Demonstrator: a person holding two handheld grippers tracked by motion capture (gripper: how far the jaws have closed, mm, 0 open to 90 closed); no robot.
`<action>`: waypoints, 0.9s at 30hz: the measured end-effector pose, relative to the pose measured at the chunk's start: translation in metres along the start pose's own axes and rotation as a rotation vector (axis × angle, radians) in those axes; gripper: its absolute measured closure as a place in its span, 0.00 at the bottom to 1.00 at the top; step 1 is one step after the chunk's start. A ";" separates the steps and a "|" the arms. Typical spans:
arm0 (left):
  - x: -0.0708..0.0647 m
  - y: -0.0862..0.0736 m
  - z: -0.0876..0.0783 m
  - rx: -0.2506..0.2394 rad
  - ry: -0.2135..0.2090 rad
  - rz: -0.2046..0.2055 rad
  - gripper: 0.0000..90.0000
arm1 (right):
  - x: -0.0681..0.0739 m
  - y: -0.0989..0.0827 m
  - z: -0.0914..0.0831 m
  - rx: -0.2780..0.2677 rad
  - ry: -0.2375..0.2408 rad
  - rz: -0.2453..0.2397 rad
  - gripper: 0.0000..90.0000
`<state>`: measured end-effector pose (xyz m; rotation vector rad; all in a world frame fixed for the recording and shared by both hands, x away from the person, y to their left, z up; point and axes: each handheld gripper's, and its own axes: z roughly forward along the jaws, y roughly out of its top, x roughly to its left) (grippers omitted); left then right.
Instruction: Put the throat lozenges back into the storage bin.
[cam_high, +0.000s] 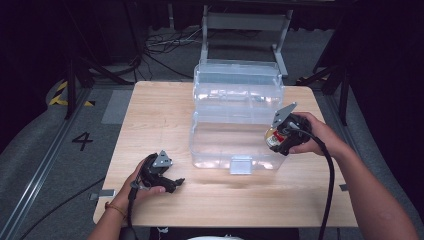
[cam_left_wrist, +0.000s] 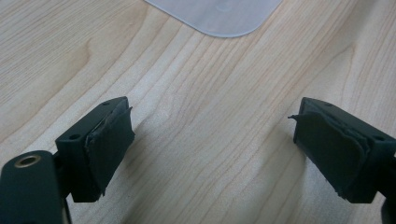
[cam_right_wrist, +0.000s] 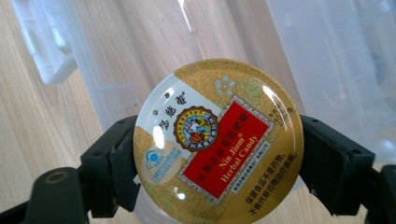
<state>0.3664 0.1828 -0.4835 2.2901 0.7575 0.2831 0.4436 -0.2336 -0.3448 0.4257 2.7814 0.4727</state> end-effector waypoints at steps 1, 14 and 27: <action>0.000 0.000 0.000 -0.001 0.000 -0.001 0.14 | -0.001 0.000 0.003 0.007 0.010 -0.004 0.23; 0.000 0.000 0.000 -0.001 0.000 -0.001 0.14 | -0.007 -0.002 0.027 0.070 0.051 -0.059 0.22; 0.000 0.000 0.000 -0.001 0.002 -0.002 0.14 | -0.014 -0.009 0.035 0.115 0.072 -0.062 0.22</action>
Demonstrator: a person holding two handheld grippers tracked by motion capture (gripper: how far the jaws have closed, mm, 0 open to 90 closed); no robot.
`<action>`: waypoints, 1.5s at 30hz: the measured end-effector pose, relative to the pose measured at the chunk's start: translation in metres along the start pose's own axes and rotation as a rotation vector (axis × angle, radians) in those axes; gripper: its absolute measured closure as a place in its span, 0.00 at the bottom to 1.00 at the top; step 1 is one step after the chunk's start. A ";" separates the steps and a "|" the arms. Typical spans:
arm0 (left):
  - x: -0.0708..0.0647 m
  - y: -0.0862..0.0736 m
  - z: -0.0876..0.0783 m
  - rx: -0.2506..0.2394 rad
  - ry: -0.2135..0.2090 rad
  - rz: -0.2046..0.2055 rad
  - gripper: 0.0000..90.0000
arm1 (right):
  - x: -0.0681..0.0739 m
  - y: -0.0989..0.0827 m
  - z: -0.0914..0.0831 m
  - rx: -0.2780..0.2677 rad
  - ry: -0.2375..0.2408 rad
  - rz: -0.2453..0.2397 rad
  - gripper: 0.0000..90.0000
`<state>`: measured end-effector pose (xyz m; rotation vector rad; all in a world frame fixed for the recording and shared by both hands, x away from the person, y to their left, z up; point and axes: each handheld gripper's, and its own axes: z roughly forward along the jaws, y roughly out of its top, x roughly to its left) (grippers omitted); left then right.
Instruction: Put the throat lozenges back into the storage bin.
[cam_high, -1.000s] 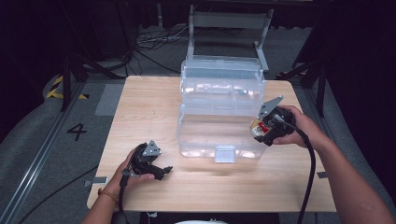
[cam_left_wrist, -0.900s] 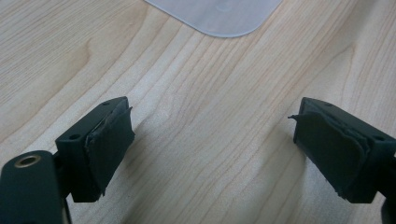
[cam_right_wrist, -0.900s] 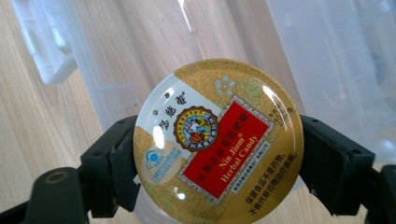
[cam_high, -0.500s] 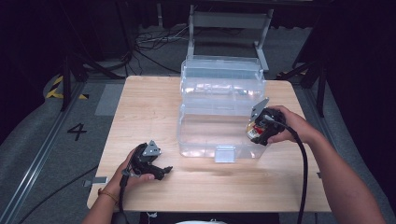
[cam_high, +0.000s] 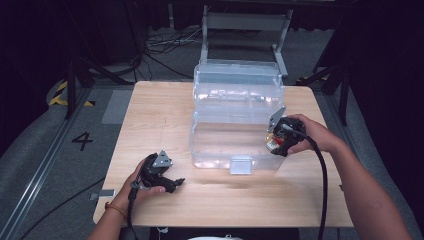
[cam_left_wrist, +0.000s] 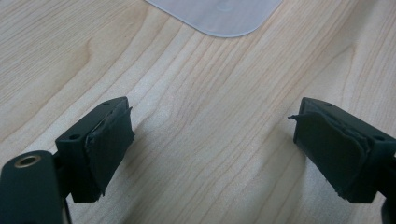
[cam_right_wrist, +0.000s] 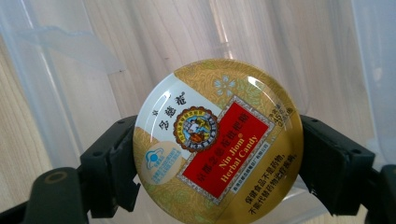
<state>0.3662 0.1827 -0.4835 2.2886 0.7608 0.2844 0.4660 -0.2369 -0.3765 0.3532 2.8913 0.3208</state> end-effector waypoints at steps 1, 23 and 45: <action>0.000 0.000 0.000 0.000 0.000 0.000 0.14 | -0.002 -0.002 0.000 -0.002 0.015 0.004 0.22; 0.000 0.000 0.000 0.000 0.000 -0.001 0.14 | 0.001 0.000 -0.003 -0.027 0.018 0.004 0.24; -0.011 0.018 -0.013 -0.045 -0.015 0.012 0.22 | 0.005 -0.026 -0.034 -0.296 -0.028 0.093 0.27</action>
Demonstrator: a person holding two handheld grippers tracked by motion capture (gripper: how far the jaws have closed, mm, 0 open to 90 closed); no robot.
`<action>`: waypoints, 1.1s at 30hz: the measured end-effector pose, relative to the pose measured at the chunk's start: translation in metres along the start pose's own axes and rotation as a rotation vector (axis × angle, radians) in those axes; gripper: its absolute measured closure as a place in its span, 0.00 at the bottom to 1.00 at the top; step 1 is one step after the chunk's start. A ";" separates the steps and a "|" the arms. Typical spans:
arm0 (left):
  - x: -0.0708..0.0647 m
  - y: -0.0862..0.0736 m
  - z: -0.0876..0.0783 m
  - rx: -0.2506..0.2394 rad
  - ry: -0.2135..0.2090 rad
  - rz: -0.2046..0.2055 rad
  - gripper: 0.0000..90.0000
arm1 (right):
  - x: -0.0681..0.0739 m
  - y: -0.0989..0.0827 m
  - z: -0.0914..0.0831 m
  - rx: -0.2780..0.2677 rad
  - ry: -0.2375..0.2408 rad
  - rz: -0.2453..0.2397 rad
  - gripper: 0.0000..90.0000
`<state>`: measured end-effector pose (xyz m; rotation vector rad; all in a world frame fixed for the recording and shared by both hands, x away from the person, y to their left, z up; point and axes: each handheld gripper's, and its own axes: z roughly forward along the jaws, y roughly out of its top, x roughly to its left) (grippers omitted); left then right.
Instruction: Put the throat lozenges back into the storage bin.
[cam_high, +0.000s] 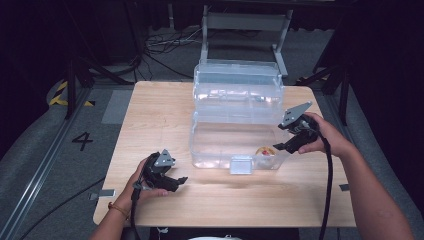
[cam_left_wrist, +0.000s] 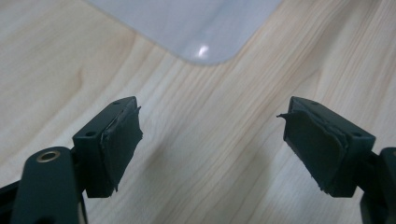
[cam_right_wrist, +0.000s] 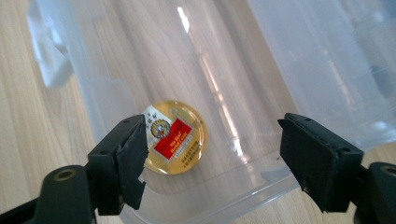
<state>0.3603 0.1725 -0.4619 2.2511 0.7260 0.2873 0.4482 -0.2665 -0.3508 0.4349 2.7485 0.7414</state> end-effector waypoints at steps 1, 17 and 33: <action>-0.001 0.003 -0.002 -0.015 -0.004 0.002 0.23 | 0.000 -0.001 -0.002 -0.023 0.008 0.005 0.27; -0.022 0.052 -0.040 -0.112 -0.006 0.107 0.28 | -0.013 -0.002 -0.027 -0.267 -0.121 0.100 0.33; -0.034 0.090 -0.025 -0.109 -0.029 0.198 0.29 | -0.040 0.031 -0.036 -0.316 -0.200 0.122 0.38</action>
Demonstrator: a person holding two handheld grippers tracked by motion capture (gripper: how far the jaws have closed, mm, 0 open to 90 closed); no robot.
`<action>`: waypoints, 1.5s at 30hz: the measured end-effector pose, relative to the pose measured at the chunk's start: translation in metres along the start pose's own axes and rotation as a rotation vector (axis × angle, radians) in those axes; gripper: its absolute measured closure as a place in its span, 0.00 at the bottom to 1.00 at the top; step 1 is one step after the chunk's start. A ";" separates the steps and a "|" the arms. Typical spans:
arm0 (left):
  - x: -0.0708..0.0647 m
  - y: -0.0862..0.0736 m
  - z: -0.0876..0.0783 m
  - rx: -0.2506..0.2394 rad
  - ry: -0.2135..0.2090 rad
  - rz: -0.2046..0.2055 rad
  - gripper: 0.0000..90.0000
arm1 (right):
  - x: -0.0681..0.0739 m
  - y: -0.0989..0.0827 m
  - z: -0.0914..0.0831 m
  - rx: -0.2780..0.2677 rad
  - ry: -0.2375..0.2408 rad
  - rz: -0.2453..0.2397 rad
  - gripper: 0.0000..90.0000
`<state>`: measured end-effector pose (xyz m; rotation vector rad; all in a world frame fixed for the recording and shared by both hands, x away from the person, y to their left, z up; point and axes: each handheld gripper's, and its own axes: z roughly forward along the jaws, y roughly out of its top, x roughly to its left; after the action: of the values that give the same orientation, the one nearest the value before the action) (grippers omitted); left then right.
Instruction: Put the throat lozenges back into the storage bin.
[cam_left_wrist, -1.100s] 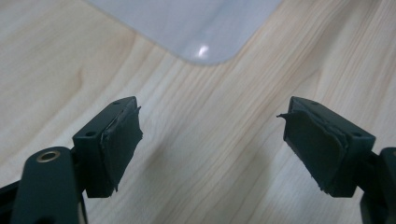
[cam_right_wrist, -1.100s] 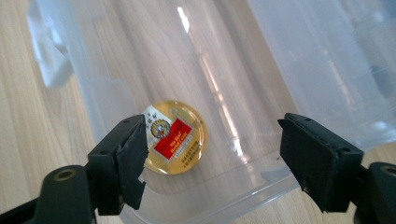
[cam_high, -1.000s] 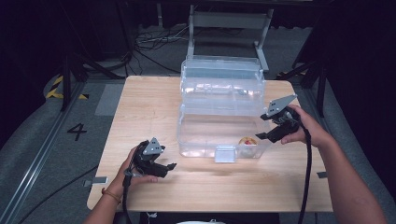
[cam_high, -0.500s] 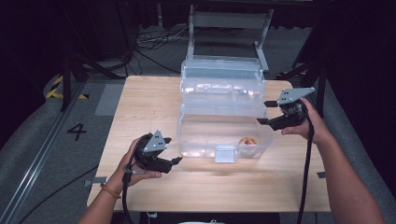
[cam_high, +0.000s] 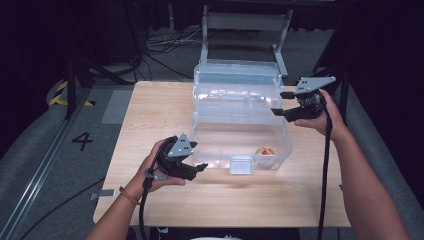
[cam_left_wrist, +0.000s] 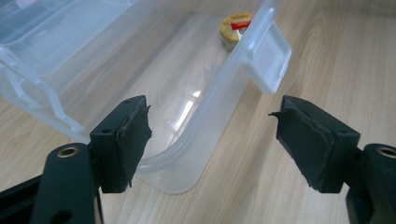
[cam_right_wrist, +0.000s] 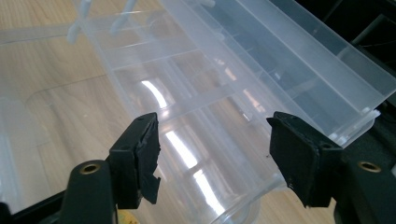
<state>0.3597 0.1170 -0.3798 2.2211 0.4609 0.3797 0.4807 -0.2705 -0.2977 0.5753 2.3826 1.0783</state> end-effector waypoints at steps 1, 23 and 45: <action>0.001 0.001 0.003 -0.001 -0.007 0.000 0.29 | -0.001 0.002 0.001 -0.002 -0.002 0.000 0.38; 0.015 0.003 0.048 0.131 -0.089 0.058 0.62 | -0.030 0.020 0.072 0.050 0.033 0.091 0.51; 0.005 0.014 0.064 0.214 -0.038 0.069 0.78 | -0.025 0.047 0.074 0.226 0.081 -0.079 0.88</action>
<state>0.3939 0.0682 -0.4081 2.4521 0.4216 0.3364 0.5510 -0.2128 -0.2984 0.5167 2.5943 0.8190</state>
